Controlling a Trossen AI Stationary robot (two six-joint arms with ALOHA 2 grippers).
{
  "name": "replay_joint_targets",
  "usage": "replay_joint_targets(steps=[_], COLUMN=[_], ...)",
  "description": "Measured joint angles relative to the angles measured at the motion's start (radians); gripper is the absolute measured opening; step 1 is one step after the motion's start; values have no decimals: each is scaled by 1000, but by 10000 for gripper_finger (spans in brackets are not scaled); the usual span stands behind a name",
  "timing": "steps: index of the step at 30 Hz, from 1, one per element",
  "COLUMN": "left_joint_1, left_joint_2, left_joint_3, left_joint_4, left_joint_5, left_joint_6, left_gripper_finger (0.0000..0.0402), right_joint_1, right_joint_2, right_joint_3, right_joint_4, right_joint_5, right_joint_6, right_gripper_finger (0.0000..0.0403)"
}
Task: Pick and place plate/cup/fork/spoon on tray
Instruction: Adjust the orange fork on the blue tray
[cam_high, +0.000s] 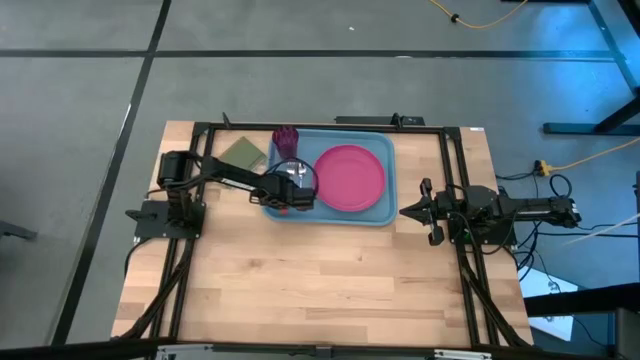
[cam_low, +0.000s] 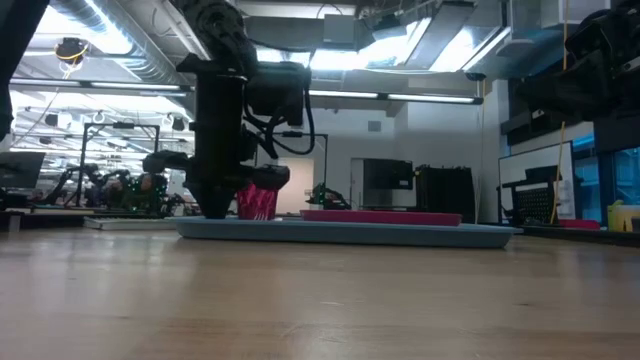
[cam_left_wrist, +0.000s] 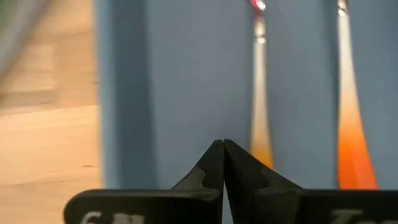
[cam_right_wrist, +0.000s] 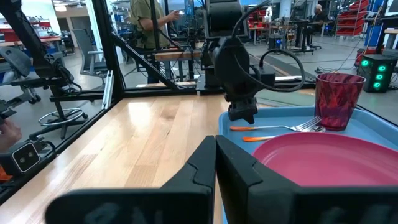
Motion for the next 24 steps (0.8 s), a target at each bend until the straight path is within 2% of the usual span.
replay_joint_targets(steps=[24], left_joint_1=[-11], left_joint_2=[5], left_joint_3=[0], left_joint_4=[66], left_joint_5=[12], left_joint_6=[5], left_gripper_finger=[0], right_joint_1=[0], right_joint_2=[0], right_joint_3=[0], right_joint_4=[0], right_joint_5=[0], right_joint_6=[0], right_gripper_finger=[17])
